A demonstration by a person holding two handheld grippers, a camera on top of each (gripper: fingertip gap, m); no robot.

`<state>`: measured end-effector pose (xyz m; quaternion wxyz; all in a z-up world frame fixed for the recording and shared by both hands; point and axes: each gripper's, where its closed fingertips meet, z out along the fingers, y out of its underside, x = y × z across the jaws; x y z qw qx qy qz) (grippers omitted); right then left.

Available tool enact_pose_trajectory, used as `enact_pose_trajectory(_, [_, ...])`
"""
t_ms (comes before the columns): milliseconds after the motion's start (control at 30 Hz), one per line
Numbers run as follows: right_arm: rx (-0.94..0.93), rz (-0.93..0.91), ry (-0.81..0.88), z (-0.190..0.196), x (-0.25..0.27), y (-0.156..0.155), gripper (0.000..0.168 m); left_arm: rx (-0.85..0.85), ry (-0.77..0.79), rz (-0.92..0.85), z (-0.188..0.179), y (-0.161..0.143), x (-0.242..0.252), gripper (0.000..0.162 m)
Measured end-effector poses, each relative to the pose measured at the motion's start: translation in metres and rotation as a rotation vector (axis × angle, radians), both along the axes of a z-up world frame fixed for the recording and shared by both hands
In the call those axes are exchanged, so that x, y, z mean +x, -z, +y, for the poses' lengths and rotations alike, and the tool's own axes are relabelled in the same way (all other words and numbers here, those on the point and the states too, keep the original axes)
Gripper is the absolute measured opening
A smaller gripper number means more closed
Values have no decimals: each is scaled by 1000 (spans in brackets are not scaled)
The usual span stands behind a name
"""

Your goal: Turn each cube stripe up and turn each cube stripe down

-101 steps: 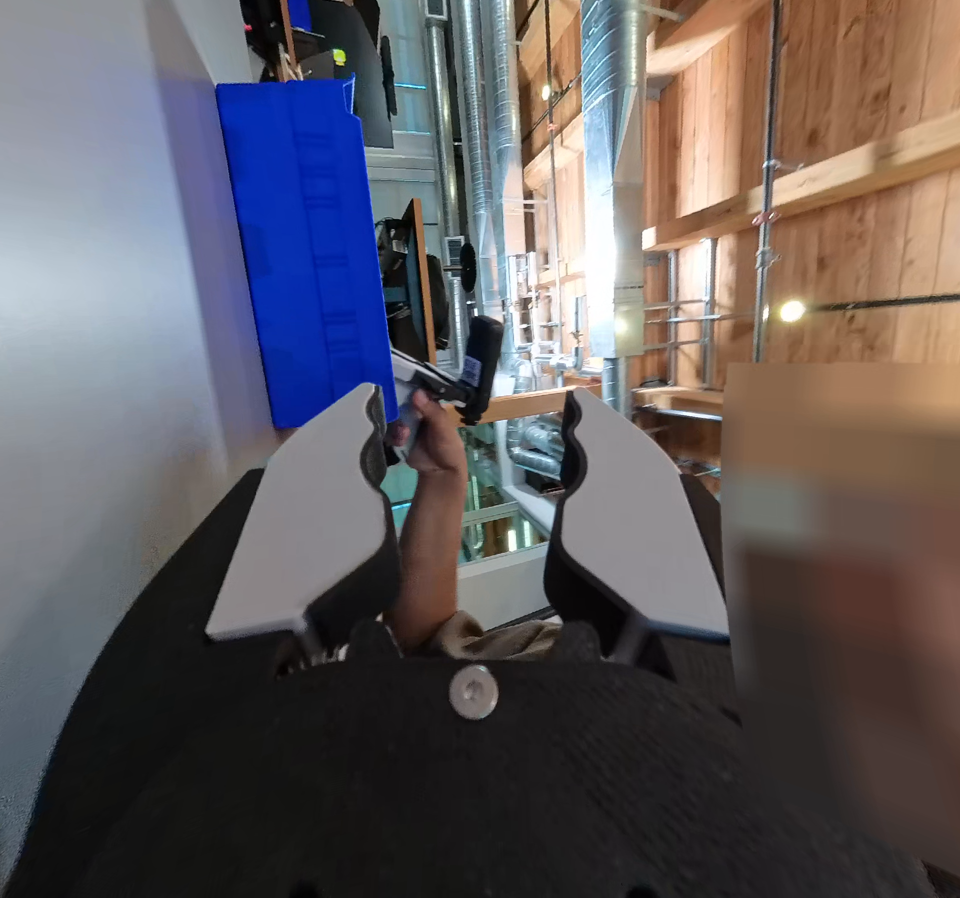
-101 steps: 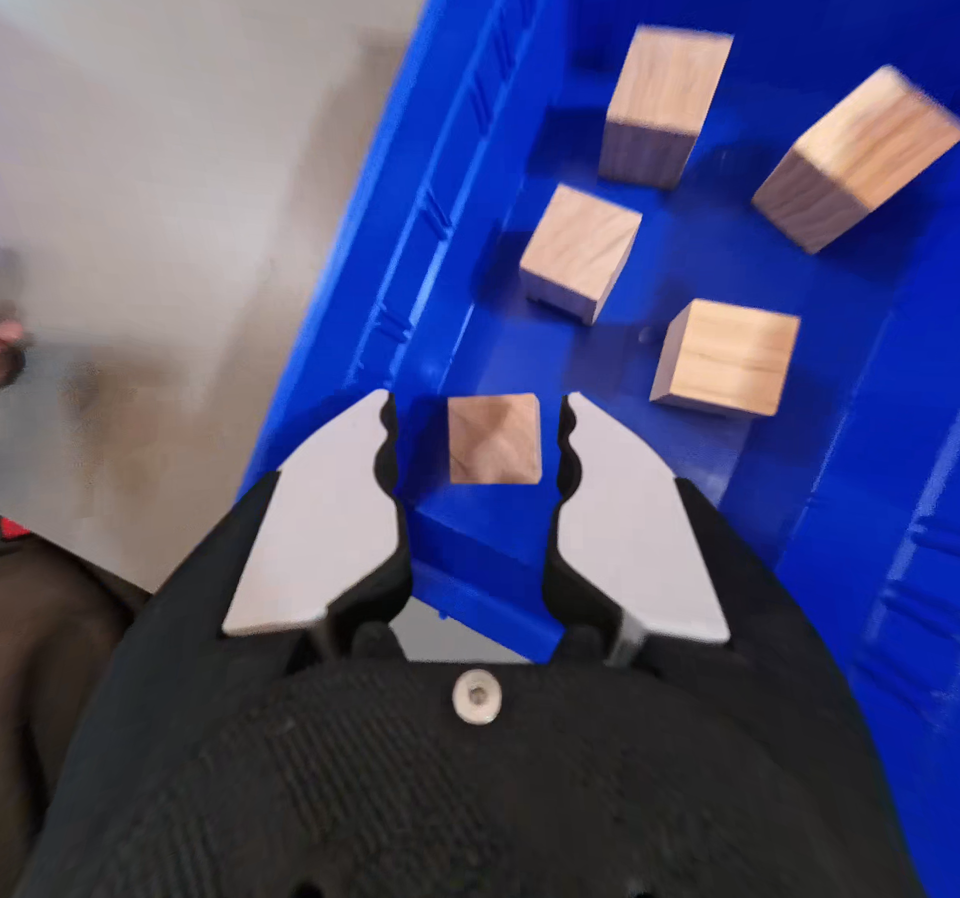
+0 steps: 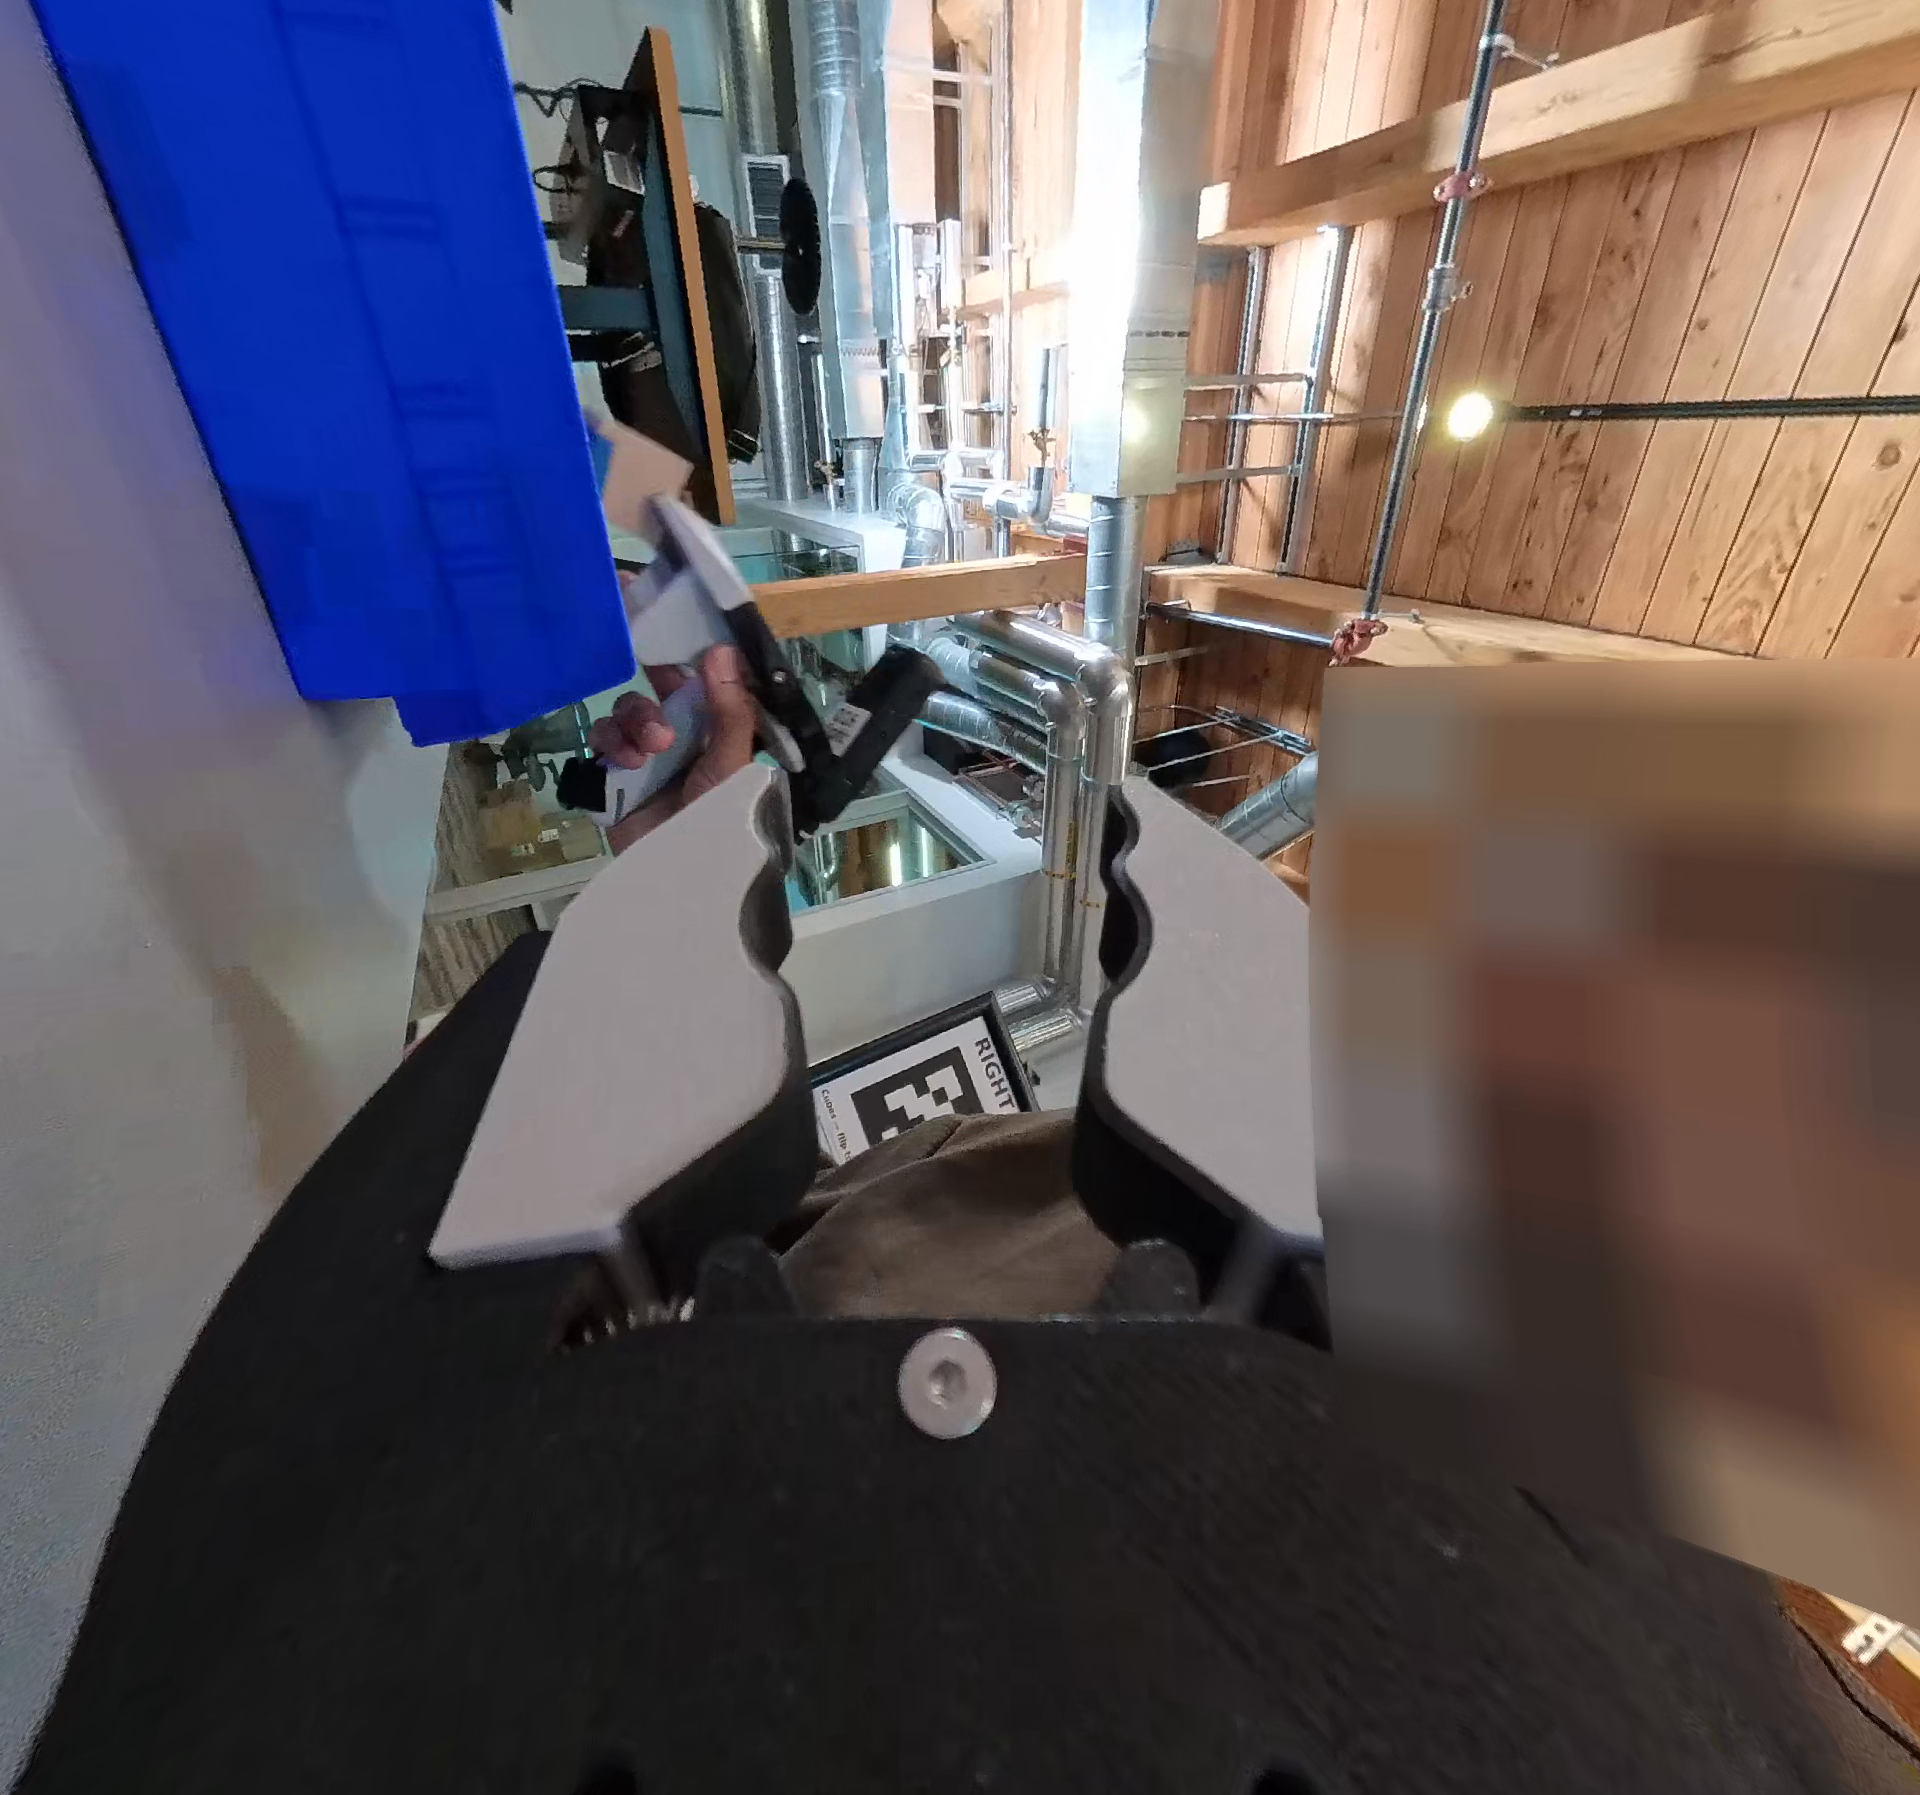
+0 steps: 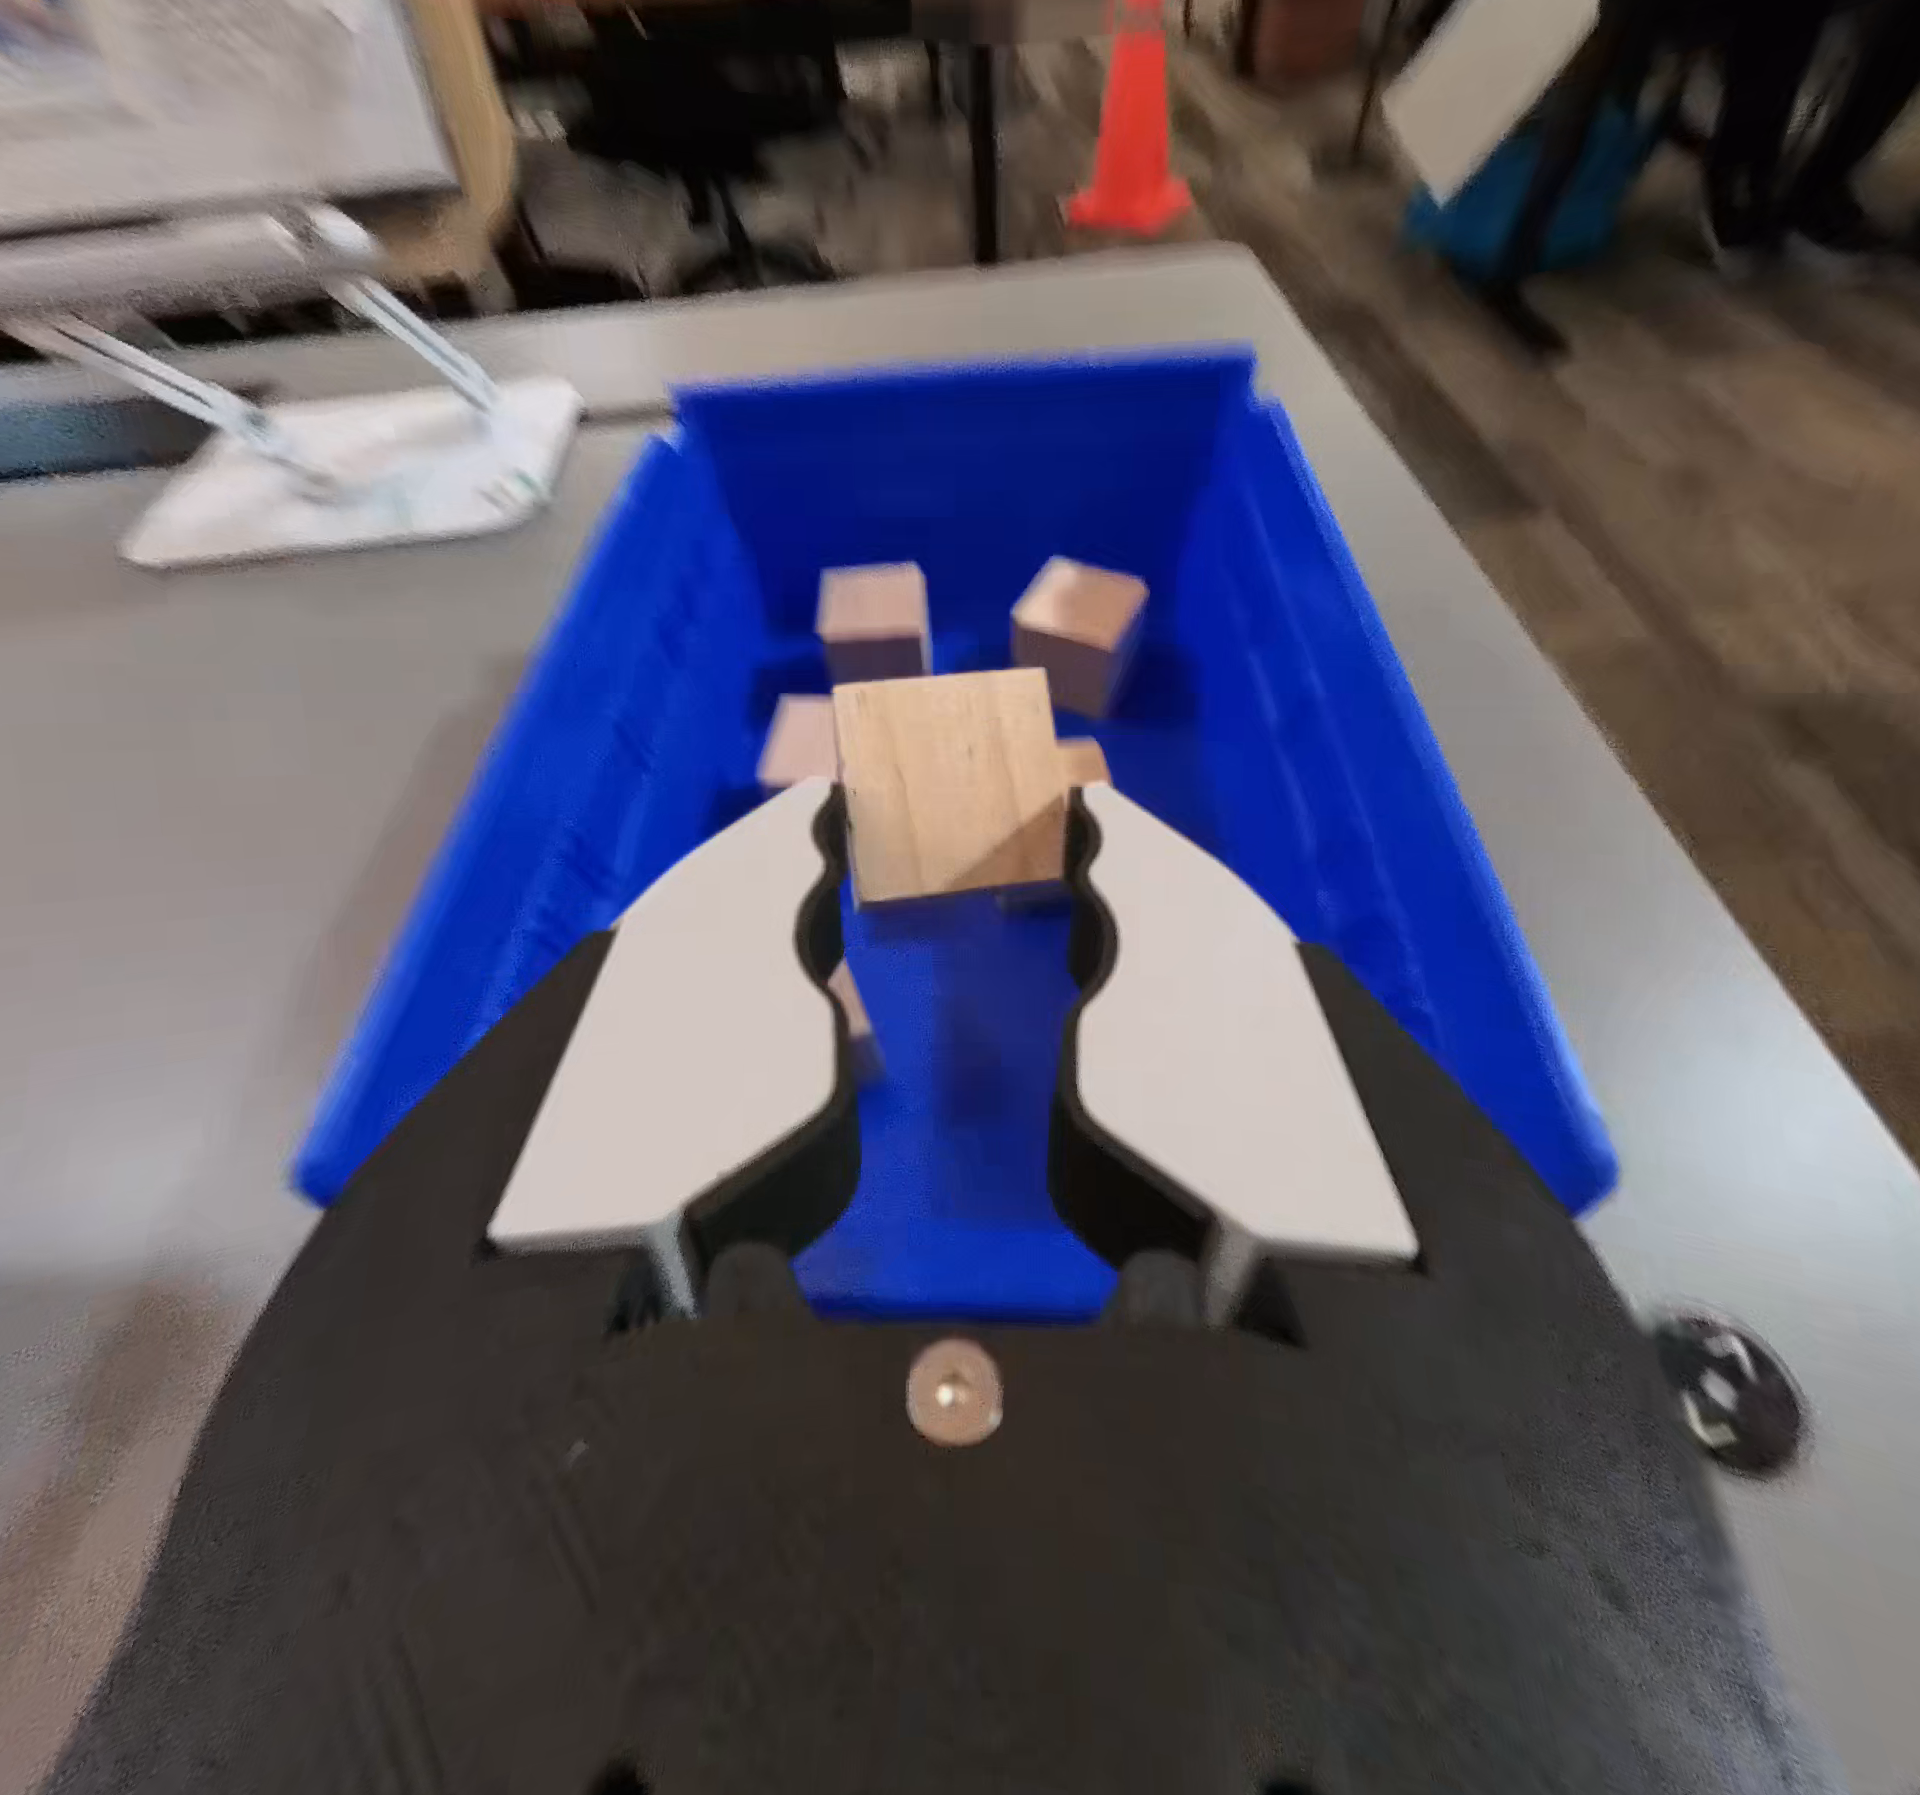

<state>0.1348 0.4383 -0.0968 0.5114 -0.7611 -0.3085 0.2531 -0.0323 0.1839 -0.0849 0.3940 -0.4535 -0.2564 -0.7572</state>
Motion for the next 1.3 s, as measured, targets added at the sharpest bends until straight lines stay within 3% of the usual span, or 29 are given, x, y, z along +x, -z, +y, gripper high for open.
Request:
enact_pose_trajectory(133, [-114, -114, 16, 15, 13, 34, 41, -12, 10, -22, 2, 7, 1, 57])
enact_pose_trajectory(467, [-150, -248, -3, 23, 11, 67, 41, -24, 17, -39, 3, 12, 0, 57])
enact_pose_trajectory(733, [-283, -248, -16, 30, 11, 85, 41, -12, 46, -55, 1, 9, 3, 57])
enact_pose_trajectory(1033, [-246, -354, 9, 34, 13, 89, 42, -5, 48, -49, -1, 7, 2, 57])
enact_pose_trajectory(1300, [-247, -328, -9, 28, 11, 86, 49, -5, 46, -40, -1, 6, 4, 57])
